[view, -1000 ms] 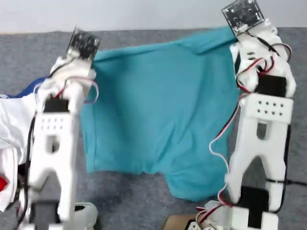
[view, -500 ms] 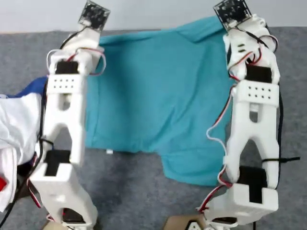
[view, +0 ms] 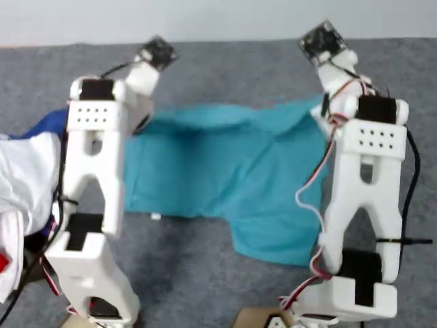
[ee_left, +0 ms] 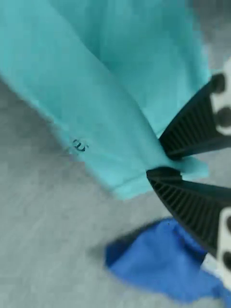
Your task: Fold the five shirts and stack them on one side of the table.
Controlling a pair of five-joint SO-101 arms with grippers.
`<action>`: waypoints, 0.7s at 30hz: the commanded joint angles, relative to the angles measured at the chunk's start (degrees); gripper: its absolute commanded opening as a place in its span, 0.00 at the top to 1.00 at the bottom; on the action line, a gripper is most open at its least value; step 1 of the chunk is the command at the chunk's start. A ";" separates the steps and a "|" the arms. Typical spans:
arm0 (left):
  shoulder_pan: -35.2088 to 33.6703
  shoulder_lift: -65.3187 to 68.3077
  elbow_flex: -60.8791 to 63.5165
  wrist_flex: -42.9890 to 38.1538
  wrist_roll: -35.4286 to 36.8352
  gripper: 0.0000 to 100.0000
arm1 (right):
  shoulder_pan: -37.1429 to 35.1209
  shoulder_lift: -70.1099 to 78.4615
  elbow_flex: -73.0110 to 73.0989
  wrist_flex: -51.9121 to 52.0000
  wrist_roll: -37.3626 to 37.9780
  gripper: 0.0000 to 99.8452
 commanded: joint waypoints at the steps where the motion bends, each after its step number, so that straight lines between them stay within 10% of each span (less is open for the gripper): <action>1: 0.09 -0.53 -2.24 7.12 -1.49 0.99 | -0.13 -3.47 -4.40 9.98 0.18 0.99; 9: -0.26 -0.18 0.31 13.19 -6.77 0.99 | -3.82 -3.38 -3.78 29.32 0.18 0.99; 21: -1.85 -0.18 13.67 13.01 -16.97 0.97 | -6.64 -15.08 18.55 29.14 0.18 0.99</action>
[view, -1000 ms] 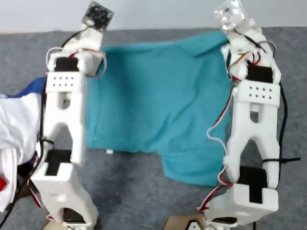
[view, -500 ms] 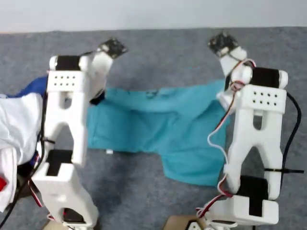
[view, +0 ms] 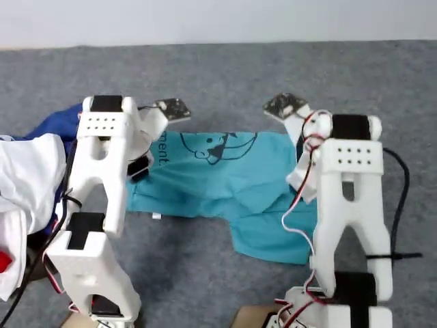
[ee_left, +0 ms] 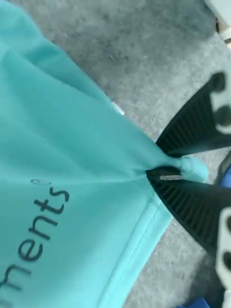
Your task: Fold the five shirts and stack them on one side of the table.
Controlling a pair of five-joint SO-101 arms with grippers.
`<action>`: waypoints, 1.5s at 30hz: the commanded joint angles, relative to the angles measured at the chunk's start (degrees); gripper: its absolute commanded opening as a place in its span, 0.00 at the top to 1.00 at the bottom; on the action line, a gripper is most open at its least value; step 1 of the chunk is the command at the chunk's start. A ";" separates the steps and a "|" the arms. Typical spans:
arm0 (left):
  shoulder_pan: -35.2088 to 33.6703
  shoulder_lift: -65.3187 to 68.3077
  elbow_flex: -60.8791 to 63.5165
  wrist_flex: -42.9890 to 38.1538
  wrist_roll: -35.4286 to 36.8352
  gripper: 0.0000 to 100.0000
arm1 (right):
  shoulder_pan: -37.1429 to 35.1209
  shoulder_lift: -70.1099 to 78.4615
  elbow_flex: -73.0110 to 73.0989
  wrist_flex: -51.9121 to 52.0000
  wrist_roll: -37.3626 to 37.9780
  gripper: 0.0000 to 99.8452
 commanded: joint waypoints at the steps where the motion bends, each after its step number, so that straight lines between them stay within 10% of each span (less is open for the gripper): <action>1: -1.58 -0.44 0.13 1.58 -2.20 0.97 | -0.40 -6.29 4.13 2.51 0.18 0.99; 21: -5.27 -0.35 9.10 -0.88 -11.08 0.94 | -0.48 -12.26 17.23 2.33 0.44 0.98; 28: -5.01 -0.97 8.57 -5.54 -2.20 0.84 | -0.13 -12.26 14.86 2.24 0.18 0.73; 45: -4.92 -0.97 -9.36 -3.69 5.89 0.83 | -0.13 -7.60 5.63 -7.08 -6.07 0.73</action>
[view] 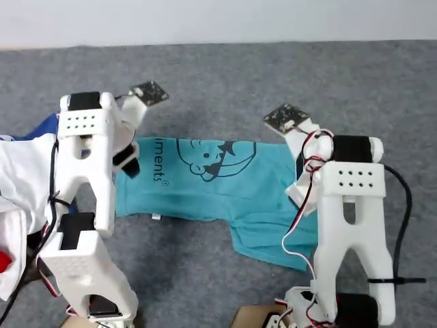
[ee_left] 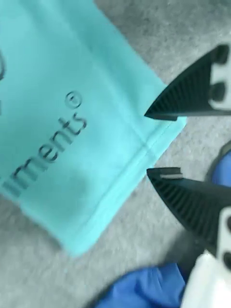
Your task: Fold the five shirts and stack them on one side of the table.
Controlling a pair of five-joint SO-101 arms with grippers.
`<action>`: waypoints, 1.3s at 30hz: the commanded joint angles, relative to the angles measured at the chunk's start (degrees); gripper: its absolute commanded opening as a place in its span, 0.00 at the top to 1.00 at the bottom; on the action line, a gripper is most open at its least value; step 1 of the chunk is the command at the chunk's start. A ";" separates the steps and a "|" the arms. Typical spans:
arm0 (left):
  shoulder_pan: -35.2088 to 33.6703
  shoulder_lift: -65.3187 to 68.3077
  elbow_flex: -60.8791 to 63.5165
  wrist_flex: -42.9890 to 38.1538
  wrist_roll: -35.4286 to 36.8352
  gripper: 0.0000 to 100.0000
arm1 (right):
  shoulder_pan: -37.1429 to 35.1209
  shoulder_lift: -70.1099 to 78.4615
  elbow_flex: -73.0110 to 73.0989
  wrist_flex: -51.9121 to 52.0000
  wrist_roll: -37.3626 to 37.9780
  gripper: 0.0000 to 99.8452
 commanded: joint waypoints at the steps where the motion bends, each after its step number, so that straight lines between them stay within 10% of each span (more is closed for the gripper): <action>1: 0.09 -0.88 -5.14 1.49 1.41 0.83 | 0.04 0.66 -3.08 -2.95 -3.43 0.73; 18: 2.90 18.55 -3.38 -26.81 21.10 0.97 | 13.05 0.40 -18.29 6.02 -11.52 0.73; 26: 2.46 27.25 -20.09 -22.33 21.19 0.98 | 22.20 -4.79 -18.73 6.73 -11.43 0.73; 39: 6.51 27.52 -49.45 6.51 21.36 0.96 | 22.29 -23.16 -18.64 6.81 -11.43 0.73</action>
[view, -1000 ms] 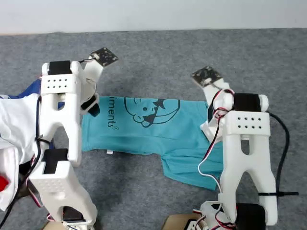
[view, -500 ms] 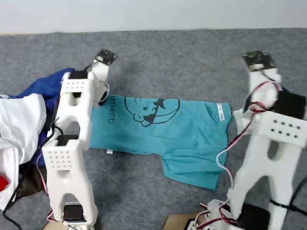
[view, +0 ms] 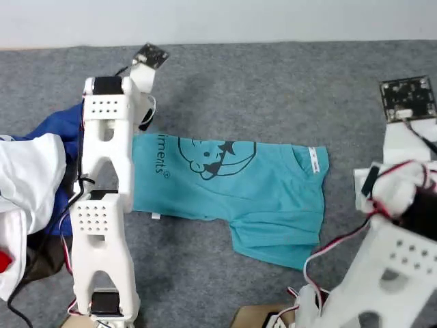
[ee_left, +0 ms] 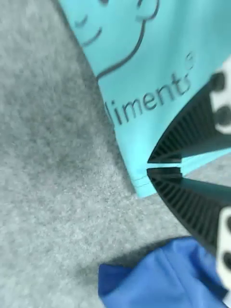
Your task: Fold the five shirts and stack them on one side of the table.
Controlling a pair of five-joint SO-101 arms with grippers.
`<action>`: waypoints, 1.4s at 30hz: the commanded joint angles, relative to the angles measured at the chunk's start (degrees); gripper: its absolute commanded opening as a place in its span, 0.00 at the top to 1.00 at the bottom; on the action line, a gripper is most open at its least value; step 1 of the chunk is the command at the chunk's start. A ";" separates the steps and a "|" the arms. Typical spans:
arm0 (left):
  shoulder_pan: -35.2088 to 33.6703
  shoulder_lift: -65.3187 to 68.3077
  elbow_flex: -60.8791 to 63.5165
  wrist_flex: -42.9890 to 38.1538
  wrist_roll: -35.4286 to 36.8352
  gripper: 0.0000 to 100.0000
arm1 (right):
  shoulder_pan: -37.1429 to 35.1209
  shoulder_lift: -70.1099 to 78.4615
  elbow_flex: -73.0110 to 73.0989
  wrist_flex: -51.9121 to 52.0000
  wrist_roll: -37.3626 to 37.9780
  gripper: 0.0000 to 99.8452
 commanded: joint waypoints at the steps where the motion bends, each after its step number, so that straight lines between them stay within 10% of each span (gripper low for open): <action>1: 3.08 -1.49 -8.22 6.15 1.05 0.95 | 1.01 -5.23 -2.73 2.15 -0.62 0.73; 24: 46.59 -15.74 29.93 4.92 -2.99 0.89 | 22.55 -11.47 -0.70 2.24 -0.35 0.73; 42: 52.92 -7.47 29.93 5.27 -2.81 0.89 | 22.55 -11.74 6.33 2.15 -0.26 0.73</action>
